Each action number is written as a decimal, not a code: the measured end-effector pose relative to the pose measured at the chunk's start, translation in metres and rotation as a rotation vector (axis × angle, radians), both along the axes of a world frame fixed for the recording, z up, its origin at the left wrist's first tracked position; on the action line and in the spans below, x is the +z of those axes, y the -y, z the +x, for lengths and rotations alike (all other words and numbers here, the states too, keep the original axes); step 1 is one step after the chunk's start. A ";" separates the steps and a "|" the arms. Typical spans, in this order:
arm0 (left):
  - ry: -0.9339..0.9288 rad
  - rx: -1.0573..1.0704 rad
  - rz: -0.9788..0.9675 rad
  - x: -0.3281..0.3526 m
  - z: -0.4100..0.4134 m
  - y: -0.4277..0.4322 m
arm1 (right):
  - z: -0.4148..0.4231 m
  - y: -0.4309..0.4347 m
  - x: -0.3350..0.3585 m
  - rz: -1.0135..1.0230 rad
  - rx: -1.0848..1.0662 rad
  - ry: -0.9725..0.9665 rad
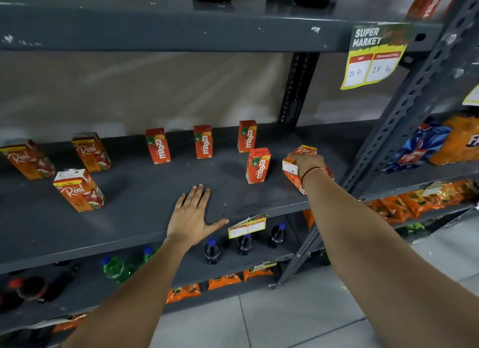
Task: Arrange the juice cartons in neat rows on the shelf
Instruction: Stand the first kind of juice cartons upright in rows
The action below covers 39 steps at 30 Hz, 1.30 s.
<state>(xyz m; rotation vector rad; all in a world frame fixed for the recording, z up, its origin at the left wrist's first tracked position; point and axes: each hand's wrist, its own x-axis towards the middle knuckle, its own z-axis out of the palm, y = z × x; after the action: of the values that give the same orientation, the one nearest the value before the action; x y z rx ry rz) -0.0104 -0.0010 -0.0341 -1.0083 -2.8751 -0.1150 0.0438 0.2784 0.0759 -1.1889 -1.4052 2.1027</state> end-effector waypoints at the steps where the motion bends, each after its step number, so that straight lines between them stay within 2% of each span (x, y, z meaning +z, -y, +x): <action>1: 0.002 0.003 0.000 0.000 0.000 0.000 | -0.002 -0.006 -0.004 -0.001 0.009 0.017; 2: 0.004 0.004 -0.001 0.000 -0.001 0.000 | -0.003 -0.008 -0.004 0.033 0.023 0.042; 3: 0.003 0.003 -0.001 0.000 -0.001 0.000 | -0.002 -0.007 -0.001 0.095 0.016 0.145; 5: -0.002 -0.005 0.004 0.000 -0.001 0.000 | -0.001 -0.008 0.000 0.239 -0.089 0.300; 7: 0.005 -0.012 0.003 -0.001 -0.002 0.001 | 0.000 -0.006 -0.003 0.190 -0.152 0.190; 10: 0.028 -0.016 0.023 -0.001 -0.002 0.001 | 0.008 0.003 -0.004 -0.005 -0.200 0.043; 13: 0.046 -0.019 0.024 0.001 -0.001 0.001 | 0.018 0.019 -0.008 -0.051 -0.218 -0.135; 16: 0.067 -0.038 0.040 0.005 0.000 0.002 | 0.029 0.047 -0.014 -0.084 -0.071 -0.329; 18: 0.082 -0.056 0.073 0.010 0.001 0.006 | 0.033 0.072 -0.013 -0.039 0.042 -0.393; 22: 0.029 -0.096 0.174 0.020 0.004 0.034 | 0.024 0.125 -0.010 0.122 0.188 -0.383; 27: 0.015 -0.074 0.379 0.017 0.016 0.122 | 0.002 0.207 -0.016 0.285 0.406 -0.380; 32: -0.020 0.138 0.434 0.007 0.020 0.224 | -0.027 0.306 -0.026 0.438 0.625 -0.337; 35: -0.039 0.268 0.400 0.007 0.010 0.273 | -0.046 0.366 -0.028 0.555 0.726 -0.344; 39: -0.034 0.339 0.329 0.008 -0.004 0.320 | -0.077 0.433 -0.031 0.728 0.817 -0.361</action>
<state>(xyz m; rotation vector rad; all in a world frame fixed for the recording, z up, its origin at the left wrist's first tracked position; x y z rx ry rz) -0.0143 -0.3213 -0.0261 -0.4563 -2.8161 -0.5162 -0.0331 -0.1549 0.0452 0.0767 -2.3915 1.7545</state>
